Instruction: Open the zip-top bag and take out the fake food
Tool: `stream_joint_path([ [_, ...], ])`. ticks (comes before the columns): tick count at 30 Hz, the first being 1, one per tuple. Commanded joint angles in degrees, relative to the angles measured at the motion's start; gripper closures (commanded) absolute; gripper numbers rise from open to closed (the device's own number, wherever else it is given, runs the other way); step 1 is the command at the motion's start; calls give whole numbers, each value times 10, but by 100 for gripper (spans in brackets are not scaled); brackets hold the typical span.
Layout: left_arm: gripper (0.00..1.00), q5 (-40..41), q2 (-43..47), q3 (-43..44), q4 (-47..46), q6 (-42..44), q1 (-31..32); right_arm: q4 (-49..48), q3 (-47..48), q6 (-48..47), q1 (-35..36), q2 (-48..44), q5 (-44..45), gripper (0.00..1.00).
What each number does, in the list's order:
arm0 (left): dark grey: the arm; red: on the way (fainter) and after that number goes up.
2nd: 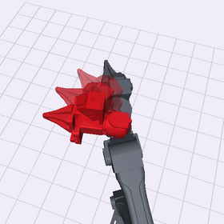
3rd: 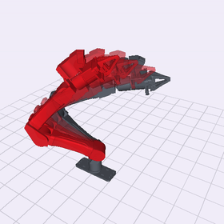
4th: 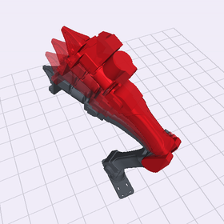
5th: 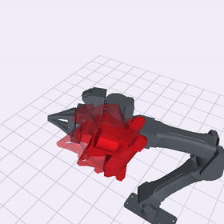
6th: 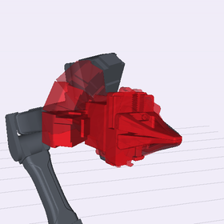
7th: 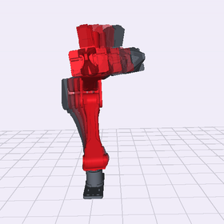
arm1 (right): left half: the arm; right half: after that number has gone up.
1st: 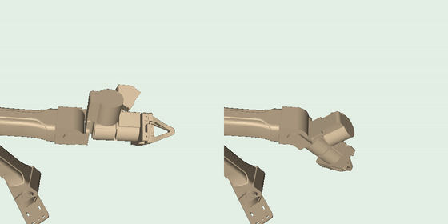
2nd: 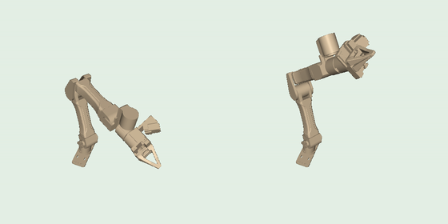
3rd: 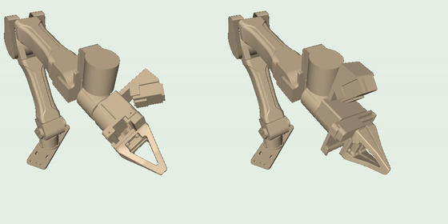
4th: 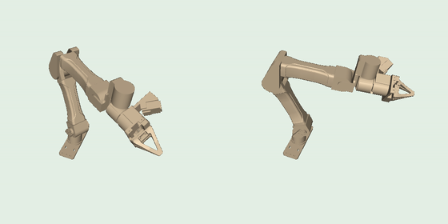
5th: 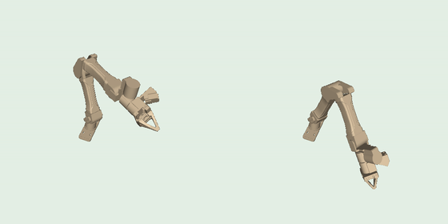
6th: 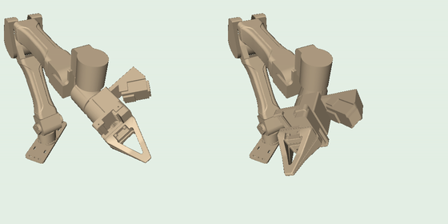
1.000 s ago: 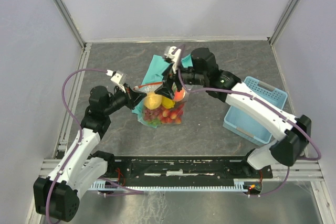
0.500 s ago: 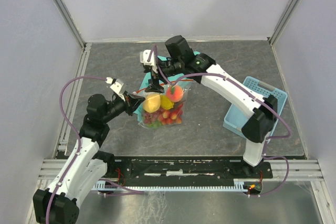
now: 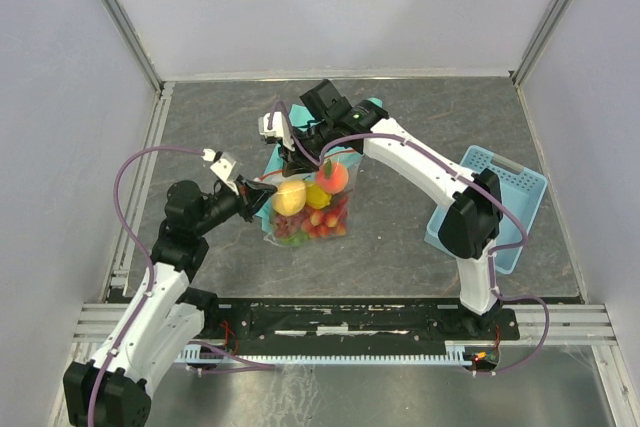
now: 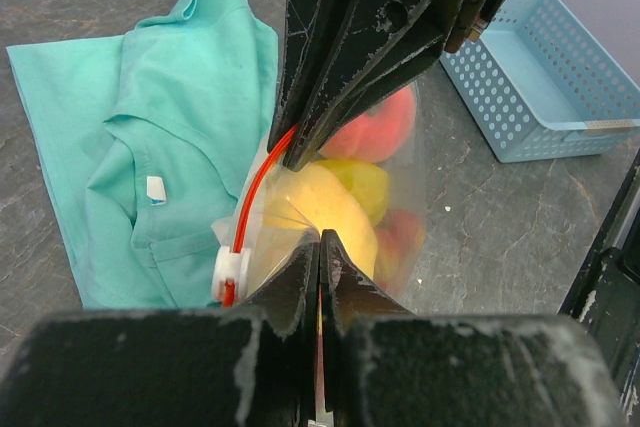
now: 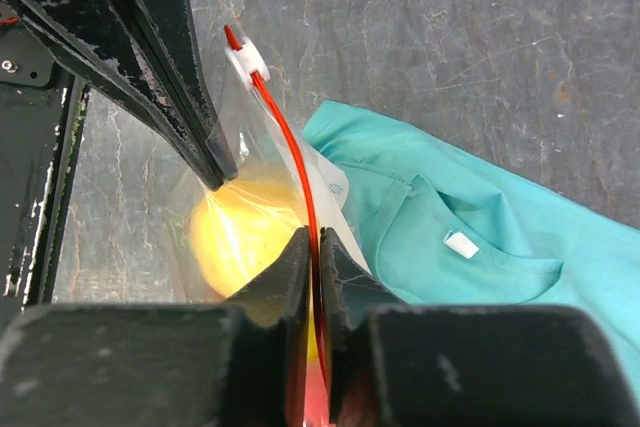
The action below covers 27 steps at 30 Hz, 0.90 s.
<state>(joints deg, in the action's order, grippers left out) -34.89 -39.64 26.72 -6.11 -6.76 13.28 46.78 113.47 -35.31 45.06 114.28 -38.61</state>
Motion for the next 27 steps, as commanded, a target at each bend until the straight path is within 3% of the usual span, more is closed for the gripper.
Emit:
stream_joint_path([
  [1, 93, 12, 24, 4, -37, 13, 1, -40, 22, 46, -23, -24, -12, 93],
  [7, 51, 43, 49, -11, -76, -34, 1, -211, -132, 147, -65, -140, -60, 98],
  [12, 30, 33, 55, -28, -136, -34, 0, -271, -201, 194, -74, -193, -86, 98],
  [18, 24, 20, 23, -49, -234, -2, 1, -310, -255, 206, -77, -232, -90, 98],
  [27, 32, -136, -121, 5, -297, 8, -1, -303, -273, 193, -81, -249, -111, 98],
])
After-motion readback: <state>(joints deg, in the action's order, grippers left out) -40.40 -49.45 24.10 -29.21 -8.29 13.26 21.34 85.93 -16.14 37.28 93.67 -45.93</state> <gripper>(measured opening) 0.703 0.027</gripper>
